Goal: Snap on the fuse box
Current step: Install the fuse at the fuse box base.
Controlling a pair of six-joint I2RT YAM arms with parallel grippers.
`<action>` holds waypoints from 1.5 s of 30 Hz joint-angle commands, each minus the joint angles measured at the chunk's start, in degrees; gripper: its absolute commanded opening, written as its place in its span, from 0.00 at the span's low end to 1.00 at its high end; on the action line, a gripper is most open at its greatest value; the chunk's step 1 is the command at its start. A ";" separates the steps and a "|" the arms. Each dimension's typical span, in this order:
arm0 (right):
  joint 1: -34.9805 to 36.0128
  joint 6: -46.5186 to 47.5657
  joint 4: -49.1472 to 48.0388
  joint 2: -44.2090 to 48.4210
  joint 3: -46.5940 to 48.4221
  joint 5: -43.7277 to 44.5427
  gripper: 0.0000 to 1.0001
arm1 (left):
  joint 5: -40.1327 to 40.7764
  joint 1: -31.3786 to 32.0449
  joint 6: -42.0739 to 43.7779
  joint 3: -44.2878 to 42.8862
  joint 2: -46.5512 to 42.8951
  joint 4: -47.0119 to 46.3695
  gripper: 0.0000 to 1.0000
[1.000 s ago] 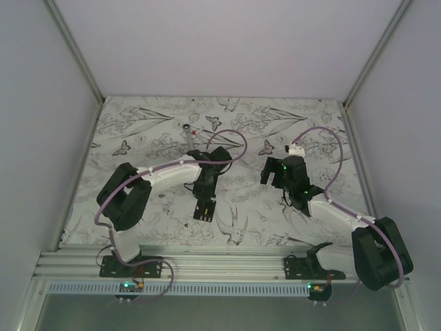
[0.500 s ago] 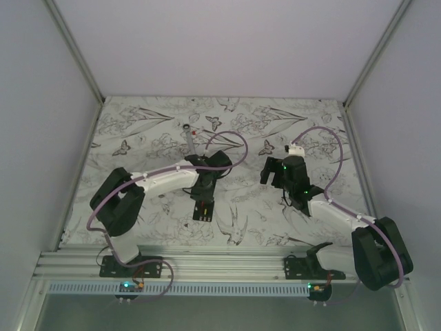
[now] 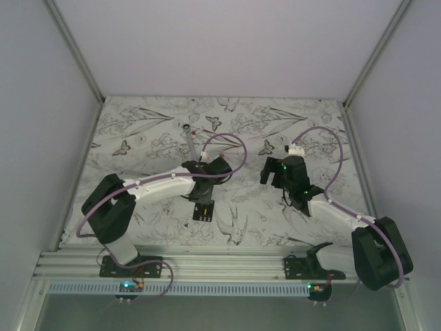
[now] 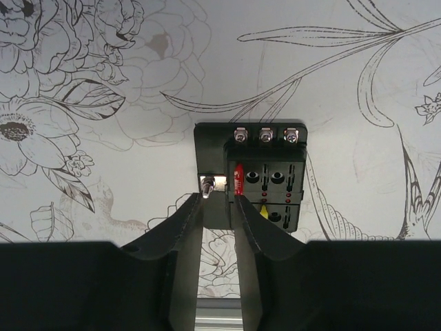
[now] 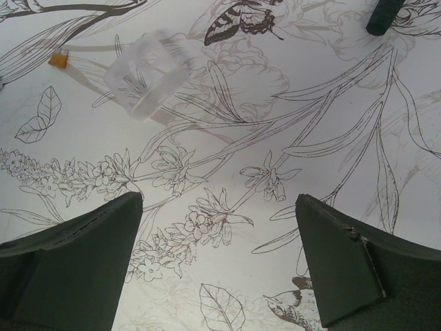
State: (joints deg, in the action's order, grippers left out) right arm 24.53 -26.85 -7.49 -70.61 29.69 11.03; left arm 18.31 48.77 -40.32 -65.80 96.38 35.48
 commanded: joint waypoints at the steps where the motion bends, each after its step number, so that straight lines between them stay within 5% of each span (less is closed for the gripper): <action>1: -0.36 -0.78 -2.05 -0.41 0.54 -0.04 0.99 | 1.73 0.51 -2.00 1.04 0.85 -0.66 0.26; 17: -0.36 -0.86 -2.01 -0.25 0.60 -0.02 1.00 | -0.06 1.24 -4.17 3.40 1.44 -2.16 0.22; 26: -0.36 -0.84 -2.01 -0.14 0.55 0.01 1.00 | -0.43 1.24 -3.81 2.80 1.99 -2.38 0.13; 30: -0.36 -0.86 -1.93 -0.20 0.58 -0.03 1.00 | -1.04 1.18 -3.96 2.87 2.74 -2.50 0.00; 45: -0.36 -1.01 -2.14 -0.57 0.58 -0.28 1.00 | -3.83 0.88 -9.25 9.98 4.57 -4.74 0.00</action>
State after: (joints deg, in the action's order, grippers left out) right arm 24.53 -27.29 -7.51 -70.65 29.69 10.98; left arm 17.74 49.67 -46.30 -61.93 97.23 30.72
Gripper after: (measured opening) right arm 0.995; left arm 0.032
